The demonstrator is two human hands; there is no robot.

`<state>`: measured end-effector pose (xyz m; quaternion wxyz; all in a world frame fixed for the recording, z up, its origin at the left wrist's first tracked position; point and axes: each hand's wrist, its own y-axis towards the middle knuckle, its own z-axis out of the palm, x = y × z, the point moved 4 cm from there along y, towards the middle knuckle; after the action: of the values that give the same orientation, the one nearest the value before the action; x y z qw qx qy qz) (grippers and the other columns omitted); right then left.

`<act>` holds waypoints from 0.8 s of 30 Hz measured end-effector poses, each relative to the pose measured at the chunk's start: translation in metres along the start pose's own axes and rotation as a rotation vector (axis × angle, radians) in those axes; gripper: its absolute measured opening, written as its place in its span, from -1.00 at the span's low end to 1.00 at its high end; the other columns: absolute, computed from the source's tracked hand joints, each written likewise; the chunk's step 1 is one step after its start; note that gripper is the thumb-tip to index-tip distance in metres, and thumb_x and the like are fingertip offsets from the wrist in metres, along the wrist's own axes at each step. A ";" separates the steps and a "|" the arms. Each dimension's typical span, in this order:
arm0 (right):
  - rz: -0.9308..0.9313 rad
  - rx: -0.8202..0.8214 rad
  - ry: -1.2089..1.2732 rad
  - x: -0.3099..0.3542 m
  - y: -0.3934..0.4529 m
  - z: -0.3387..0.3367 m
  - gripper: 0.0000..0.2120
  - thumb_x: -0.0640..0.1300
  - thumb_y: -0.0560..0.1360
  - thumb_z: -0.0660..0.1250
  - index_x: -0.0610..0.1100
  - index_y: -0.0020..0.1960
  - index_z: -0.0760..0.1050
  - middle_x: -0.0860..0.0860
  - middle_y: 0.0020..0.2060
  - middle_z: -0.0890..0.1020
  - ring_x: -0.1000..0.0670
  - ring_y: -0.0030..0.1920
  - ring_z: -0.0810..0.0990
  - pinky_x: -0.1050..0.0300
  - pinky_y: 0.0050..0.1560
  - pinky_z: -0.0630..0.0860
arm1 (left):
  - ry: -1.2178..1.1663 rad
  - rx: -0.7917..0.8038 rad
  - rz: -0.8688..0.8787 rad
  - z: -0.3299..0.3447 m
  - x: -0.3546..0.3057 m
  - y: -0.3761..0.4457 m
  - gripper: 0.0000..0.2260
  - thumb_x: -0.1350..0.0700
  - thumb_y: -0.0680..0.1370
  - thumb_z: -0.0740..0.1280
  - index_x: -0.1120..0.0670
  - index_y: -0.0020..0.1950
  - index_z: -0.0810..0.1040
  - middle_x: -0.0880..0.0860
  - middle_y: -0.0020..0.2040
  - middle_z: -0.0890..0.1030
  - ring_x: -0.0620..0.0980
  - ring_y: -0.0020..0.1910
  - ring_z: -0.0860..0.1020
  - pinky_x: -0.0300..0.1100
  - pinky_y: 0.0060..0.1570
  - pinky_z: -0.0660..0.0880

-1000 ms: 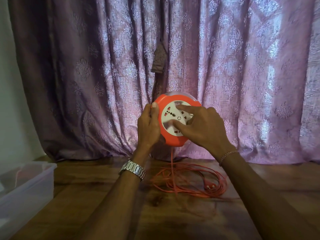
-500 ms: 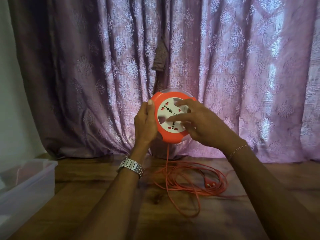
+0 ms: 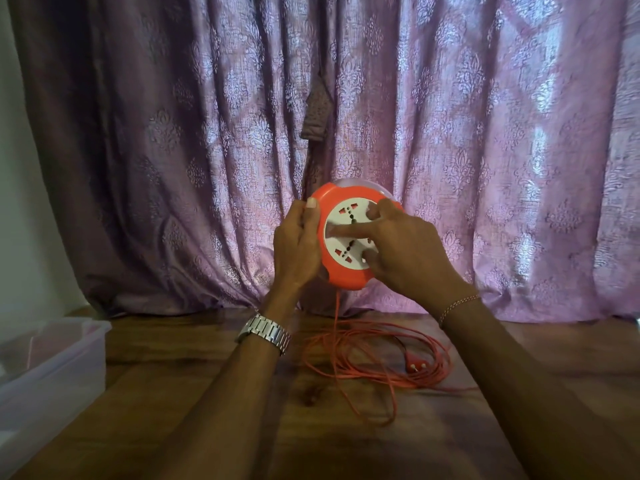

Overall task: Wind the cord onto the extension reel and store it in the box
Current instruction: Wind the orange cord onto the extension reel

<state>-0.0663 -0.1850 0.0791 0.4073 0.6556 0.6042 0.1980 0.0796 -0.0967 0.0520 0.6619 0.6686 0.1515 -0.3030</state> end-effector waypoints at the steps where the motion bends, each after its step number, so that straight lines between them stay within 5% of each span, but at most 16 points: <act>1: 0.058 -0.022 0.017 -0.001 0.000 0.001 -0.49 0.09 0.41 0.35 0.40 0.31 0.36 -0.06 0.12 0.54 -0.17 0.07 0.57 -0.01 -0.09 0.51 | 0.008 0.001 0.007 0.001 0.000 -0.001 -0.62 -0.35 0.58 0.11 -0.10 -0.18 0.44 -0.08 -0.31 0.60 0.12 -0.25 0.58 0.26 -0.15 0.56; 4: 0.256 -0.155 0.070 -0.007 -0.002 0.000 -0.38 0.43 0.31 0.32 0.23 0.31 0.47 -0.09 -0.02 0.68 -0.22 -0.03 0.61 0.02 -0.14 0.51 | 0.014 0.006 0.012 0.003 0.001 -0.001 -0.54 -0.35 0.59 0.09 0.02 -0.10 0.46 0.04 -0.25 0.63 0.20 -0.19 0.62 0.28 -0.13 0.56; 9: 0.287 -0.191 0.077 -0.005 -0.004 0.000 -0.33 0.48 0.33 0.25 0.09 0.26 0.54 -0.12 0.00 0.69 -0.22 -0.02 0.62 0.03 -0.18 0.50 | 0.033 0.003 -0.003 0.006 0.005 -0.002 -0.48 -0.39 0.58 0.08 0.06 -0.08 0.47 0.12 -0.18 0.66 0.22 -0.11 0.65 0.26 -0.09 0.59; 12: 0.270 -0.235 -0.091 -0.006 -0.004 -0.007 -0.33 0.55 0.26 0.24 0.12 0.13 0.61 -0.08 -0.25 0.68 -0.16 -0.22 0.64 0.15 -0.35 0.29 | 0.031 -0.006 0.000 0.005 0.005 -0.004 -0.50 -0.36 0.58 0.08 0.05 -0.14 0.47 0.08 -0.21 0.63 0.23 -0.12 0.63 0.25 -0.09 0.57; 14: 0.220 -0.298 -0.095 -0.009 -0.003 -0.015 -0.44 0.47 0.26 0.35 0.10 0.06 0.62 0.00 -0.29 0.65 -0.10 -0.19 0.60 0.20 -0.36 0.25 | 0.024 -0.003 -0.003 0.004 0.005 -0.004 -0.46 -0.37 0.57 0.07 0.10 -0.08 0.50 0.10 -0.19 0.65 0.22 -0.12 0.64 0.25 -0.08 0.58; 18: -0.027 -0.091 0.138 -0.019 0.005 -0.008 -0.82 0.04 0.43 0.41 0.13 0.03 0.57 0.08 0.10 0.54 -0.01 0.15 0.43 -0.03 -0.18 0.55 | 0.026 -0.009 -0.015 0.003 0.003 -0.003 -0.44 -0.38 0.57 0.05 0.08 -0.02 0.53 0.09 -0.16 0.68 0.18 -0.11 0.66 0.24 -0.07 0.60; 21: -0.090 0.125 0.248 -0.020 0.004 0.006 -0.56 -0.26 0.42 0.31 0.23 0.12 0.54 0.03 0.36 0.41 -0.05 0.40 0.31 -0.16 0.15 0.51 | 0.045 -0.009 -0.019 0.001 0.006 -0.001 -0.50 -0.40 0.57 0.05 -0.01 -0.01 0.51 0.07 -0.15 0.69 0.18 -0.10 0.67 0.26 -0.05 0.60; 24: -0.079 0.193 0.171 -0.013 0.002 0.009 -0.37 -0.34 0.41 0.31 0.32 0.23 0.46 0.00 0.43 0.31 -0.07 0.46 0.22 -0.12 0.13 0.53 | 0.042 -0.004 -0.012 0.001 0.007 -0.001 -0.51 -0.38 0.58 0.06 0.01 -0.03 0.49 0.09 -0.16 0.67 0.19 -0.11 0.66 0.27 -0.06 0.60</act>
<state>-0.0610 -0.1998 0.0789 0.2972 0.6480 0.6784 0.1778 0.0837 -0.0992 0.0468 0.6581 0.6726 0.1701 -0.2927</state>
